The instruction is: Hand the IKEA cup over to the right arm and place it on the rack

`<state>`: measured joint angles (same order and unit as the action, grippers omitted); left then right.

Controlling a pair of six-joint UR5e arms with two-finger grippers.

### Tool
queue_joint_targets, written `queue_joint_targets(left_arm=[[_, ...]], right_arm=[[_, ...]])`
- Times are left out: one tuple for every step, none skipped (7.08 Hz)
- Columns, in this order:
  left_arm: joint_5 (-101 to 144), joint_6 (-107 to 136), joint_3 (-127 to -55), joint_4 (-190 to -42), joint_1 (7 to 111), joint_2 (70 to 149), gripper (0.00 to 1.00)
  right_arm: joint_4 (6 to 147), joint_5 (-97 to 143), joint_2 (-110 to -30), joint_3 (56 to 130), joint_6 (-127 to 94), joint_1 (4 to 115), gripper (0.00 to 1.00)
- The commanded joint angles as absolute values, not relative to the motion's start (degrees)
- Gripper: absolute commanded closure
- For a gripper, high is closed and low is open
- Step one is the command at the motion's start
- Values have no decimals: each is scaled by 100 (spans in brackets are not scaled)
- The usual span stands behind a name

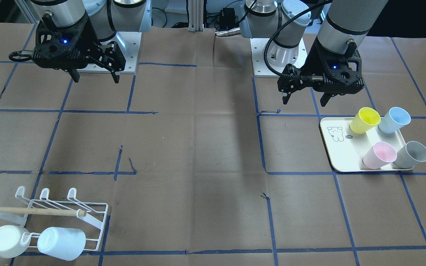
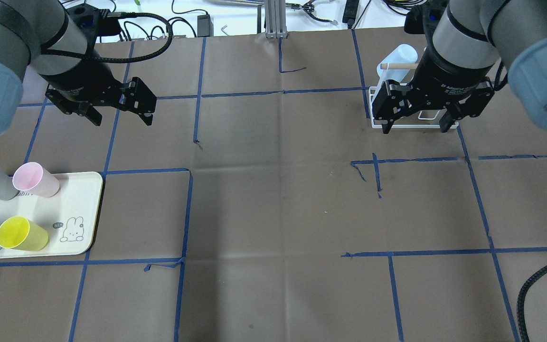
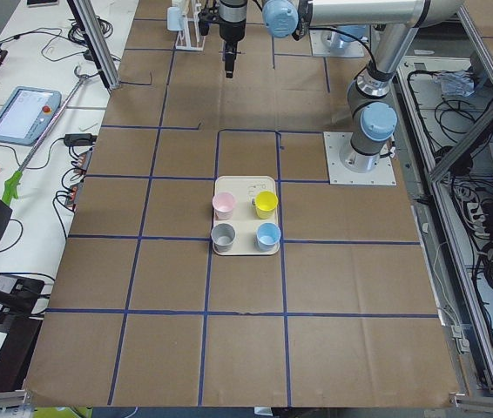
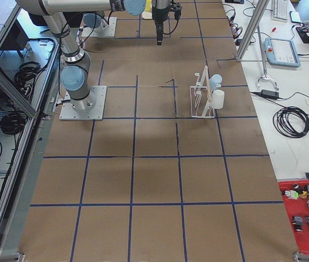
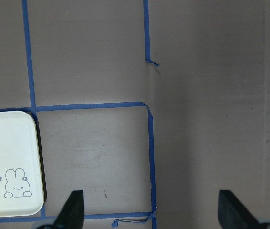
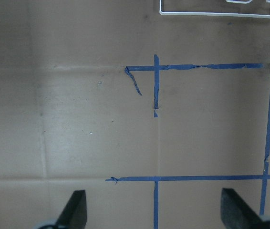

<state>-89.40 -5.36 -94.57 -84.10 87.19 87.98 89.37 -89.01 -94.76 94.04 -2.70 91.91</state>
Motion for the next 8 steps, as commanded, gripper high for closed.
queue_joint_targets(left_arm=[[-8938,-536,-9457,-8411,8719,8798,1],[-8938,-536,-9457,-8411,8719,8798,1],[-8947,-536,-9457,-8411,8719,8798,1],[-8947,-536,-9474,-8411,8719,8789,1],[-8947,-536,-9475,-8411,8719,8789,1],[-8947,-536,-9483,-8411,8719,8798,1],[-8947,-545,-9483,-8411,8719,8789,1],[-8947,-545,-9492,-8420,8719,8789,1]], right_arm=[[8938,-8895,-9483,9396,-272,9193,0],[8938,-8903,-9475,9396,-272,9193,0],[8938,-8903,-9483,9396,-272,9193,0],[8938,-8903,-9483,9396,-272,9176,0],[8938,-8903,-9483,9387,-272,9176,0],[8938,-8903,-9483,9343,-264,9176,0],[8938,-8903,-9475,9308,-264,9176,0],[8947,-8903,-9475,9316,-264,9184,0]])
